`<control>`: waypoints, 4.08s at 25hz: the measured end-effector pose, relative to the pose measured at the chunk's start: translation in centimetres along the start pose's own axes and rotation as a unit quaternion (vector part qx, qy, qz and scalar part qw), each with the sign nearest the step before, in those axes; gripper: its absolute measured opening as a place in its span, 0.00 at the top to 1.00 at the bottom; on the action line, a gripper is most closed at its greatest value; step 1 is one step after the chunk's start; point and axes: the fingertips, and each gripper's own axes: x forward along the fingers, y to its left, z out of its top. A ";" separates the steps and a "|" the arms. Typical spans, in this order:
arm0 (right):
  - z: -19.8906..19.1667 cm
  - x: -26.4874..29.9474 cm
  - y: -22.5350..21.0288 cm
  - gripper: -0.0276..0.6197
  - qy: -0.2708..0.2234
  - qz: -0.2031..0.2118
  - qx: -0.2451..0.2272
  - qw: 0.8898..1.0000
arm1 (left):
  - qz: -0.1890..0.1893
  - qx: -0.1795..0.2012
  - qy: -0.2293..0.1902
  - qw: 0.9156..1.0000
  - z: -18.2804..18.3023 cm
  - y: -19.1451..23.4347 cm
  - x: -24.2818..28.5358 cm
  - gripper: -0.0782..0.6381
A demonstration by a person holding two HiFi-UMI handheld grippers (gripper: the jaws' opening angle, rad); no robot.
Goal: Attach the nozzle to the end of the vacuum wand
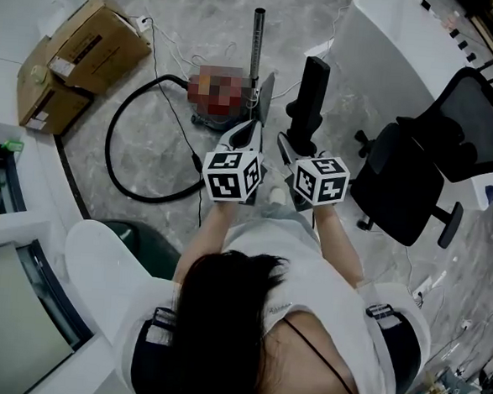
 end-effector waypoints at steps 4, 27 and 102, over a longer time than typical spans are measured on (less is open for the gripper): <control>0.5 0.4 -1.3 0.82 0.001 0.003 0.000 1.000 | 0.002 0.002 0.002 1.000 0.2 -0.5 1.4 0.89; 1.7 1.2 -5.8 0.82 0.015 0.029 -0.003 0.999 | 0.034 -0.011 0.002 0.999 0.3 -1.9 5.6 0.89; 10.3 15.1 -8.3 0.81 0.031 0.017 -0.010 0.999 | 0.021 0.006 0.004 1.000 8.6 9.5 16.9 0.89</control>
